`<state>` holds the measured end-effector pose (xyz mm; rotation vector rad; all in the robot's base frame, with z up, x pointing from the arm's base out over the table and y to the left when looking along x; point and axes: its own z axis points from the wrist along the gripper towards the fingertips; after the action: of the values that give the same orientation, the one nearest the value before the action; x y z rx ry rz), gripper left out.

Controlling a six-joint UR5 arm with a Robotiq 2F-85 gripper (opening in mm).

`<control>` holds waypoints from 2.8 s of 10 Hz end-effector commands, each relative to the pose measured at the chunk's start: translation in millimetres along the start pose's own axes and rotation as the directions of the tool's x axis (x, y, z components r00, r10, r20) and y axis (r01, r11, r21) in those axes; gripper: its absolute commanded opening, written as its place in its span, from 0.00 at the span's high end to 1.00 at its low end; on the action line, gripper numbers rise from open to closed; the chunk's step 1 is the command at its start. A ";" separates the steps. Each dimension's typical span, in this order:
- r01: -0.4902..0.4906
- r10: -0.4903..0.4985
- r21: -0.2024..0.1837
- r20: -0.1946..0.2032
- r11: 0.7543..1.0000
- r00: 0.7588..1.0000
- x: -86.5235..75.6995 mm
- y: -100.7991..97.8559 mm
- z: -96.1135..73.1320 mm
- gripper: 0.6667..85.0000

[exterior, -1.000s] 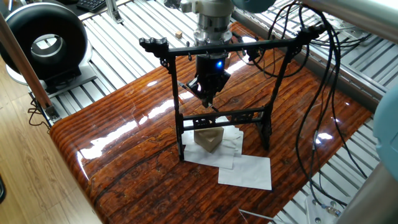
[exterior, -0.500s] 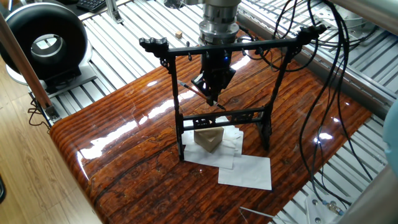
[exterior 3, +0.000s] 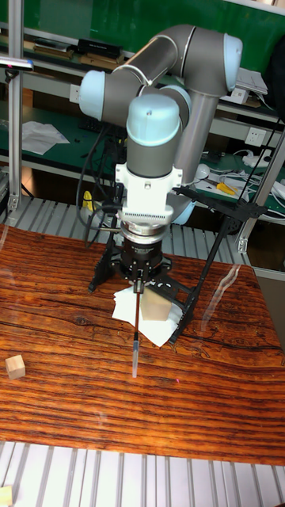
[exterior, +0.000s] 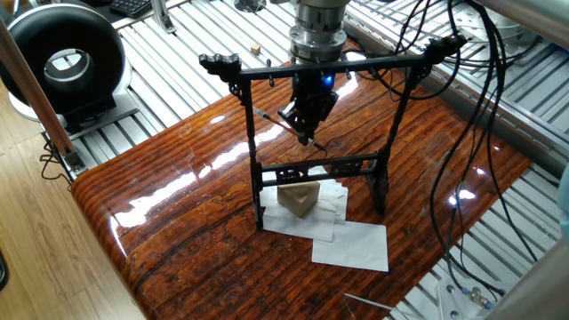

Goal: Place the brush on the pen rack

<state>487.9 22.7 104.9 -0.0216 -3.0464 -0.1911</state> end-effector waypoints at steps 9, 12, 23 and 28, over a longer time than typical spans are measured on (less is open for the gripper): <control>-0.003 0.004 -0.002 0.143 1.000 0.990 -33.1 -2.8 -7.5 1.00; -0.016 0.017 -0.007 0.174 1.000 0.985 -41.4 -2.3 -8.8 1.00; 0.028 -0.029 0.009 0.174 1.000 0.984 -52.1 -1.6 -0.6 1.00; 0.009 -0.006 -0.024 0.151 1.000 0.988 -37.7 10.9 -0.6 1.00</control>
<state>529.5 24.1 101.4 -0.0061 -3.2061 -0.1916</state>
